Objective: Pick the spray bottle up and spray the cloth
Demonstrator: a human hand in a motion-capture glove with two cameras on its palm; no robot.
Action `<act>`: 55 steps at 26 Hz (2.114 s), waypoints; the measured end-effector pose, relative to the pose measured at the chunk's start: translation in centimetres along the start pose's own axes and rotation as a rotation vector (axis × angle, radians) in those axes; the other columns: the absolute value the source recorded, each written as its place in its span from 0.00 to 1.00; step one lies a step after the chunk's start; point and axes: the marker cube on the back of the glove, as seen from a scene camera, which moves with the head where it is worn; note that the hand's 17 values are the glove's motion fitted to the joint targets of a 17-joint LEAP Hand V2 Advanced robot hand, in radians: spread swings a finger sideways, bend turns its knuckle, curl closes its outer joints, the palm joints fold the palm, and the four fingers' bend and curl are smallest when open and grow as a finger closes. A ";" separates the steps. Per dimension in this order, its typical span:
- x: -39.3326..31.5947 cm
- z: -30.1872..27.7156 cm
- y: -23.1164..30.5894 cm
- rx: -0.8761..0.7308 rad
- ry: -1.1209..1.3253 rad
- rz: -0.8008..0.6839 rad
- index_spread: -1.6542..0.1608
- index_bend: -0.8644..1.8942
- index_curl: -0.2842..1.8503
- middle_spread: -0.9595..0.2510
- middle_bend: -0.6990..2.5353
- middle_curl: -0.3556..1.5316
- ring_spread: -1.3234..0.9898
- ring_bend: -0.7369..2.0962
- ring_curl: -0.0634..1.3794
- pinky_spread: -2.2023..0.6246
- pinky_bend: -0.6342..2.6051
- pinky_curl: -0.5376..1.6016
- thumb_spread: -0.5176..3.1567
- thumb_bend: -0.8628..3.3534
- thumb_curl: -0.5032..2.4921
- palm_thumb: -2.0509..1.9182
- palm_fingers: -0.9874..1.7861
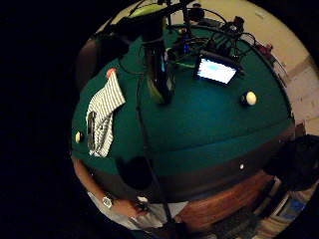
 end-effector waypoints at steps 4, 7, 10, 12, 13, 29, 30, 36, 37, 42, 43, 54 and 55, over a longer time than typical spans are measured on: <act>2.1 0.0 0.2 0.031 -0.149 0.011 0.68 0.37 0.25 0.72 0.28 0.36 0.54 0.37 0.25 0.85 0.30 0.40 0.42 0.20 0.27 0.62 0.54; 3.3 0.5 0.4 0.047 -0.309 0.019 0.68 0.37 0.25 0.71 0.28 0.37 0.53 0.38 0.25 0.85 0.30 0.40 0.42 0.20 0.27 0.63 0.54; 4.5 1.4 0.7 0.051 -0.444 0.038 0.69 0.36 0.26 0.71 0.28 0.37 0.53 0.38 0.25 0.85 0.30 0.40 0.42 0.20 0.27 0.64 0.55; 5.4 2.1 0.8 0.062 -0.537 0.061 0.69 0.36 0.26 0.71 0.28 0.37 0.53 0.38 0.25 0.85 0.30 0.40 0.42 0.20 0.27 0.64 0.55; 5.7 2.4 0.8 0.072 -0.582 0.077 0.69 0.36 0.25 0.71 0.28 0.37 0.53 0.38 0.25 0.85 0.29 0.41 0.42 0.20 0.27 0.64 0.55; 7.8 5.6 -1.9 0.284 -0.724 0.296 0.70 0.35 0.25 0.68 0.27 0.37 0.51 0.41 0.28 0.83 0.30 0.41 0.41 0.21 0.29 0.72 0.60; 7.7 5.6 -2.2 0.303 -0.725 0.304 0.70 0.35 0.24 0.68 0.27 0.37 0.51 0.42 0.28 0.82 0.30 0.41 0.41 0.21 0.29 0.72 0.61; 7.6 5.4 -3.4 0.386 -0.748 0.339 0.72 0.33 0.23 0.65 0.29 0.39 0.50 0.48 0.31 0.73 0.38 0.44 0.42 0.21 0.30 0.74 0.83; 7.6 5.3 -3.6 0.395 -0.753 0.344 0.73 0.34 0.23 0.65 0.31 0.40 0.50 0.50 0.32 0.72 0.39 0.44 0.42 0.21 0.30 0.74 0.86; 7.7 5.4 -4.1 0.440 -0.811 0.363 0.75 0.39 0.26 0.65 0.37 0.45 0.49 0.53 0.37 0.72 0.43 0.49 0.41 0.21 0.32 0.74 0.89; 7.6 5.3 -4.4 0.450 -0.824 0.367 0.75 0.41 0.27 0.64 0.38 0.46 0.49 0.53 0.38 0.72 0.44 0.49 0.41 0.21 0.32 0.74 0.89; 6.0 4.8 -7.2 0.478 -0.808 0.355 0.76 0.56 0.36 0.61 0.47 0.55 0.48 0.61 0.47 0.73 0.48 0.57 0.37 0.21 0.36 0.75 0.83; 6.1 4.9 -7.2 0.486 -0.816 0.359 0.76 0.56 0.36 0.61 0.48 0.55 0.48 0.62 0.48 0.73 0.48 0.57 0.37 0.21 0.36 0.75 0.82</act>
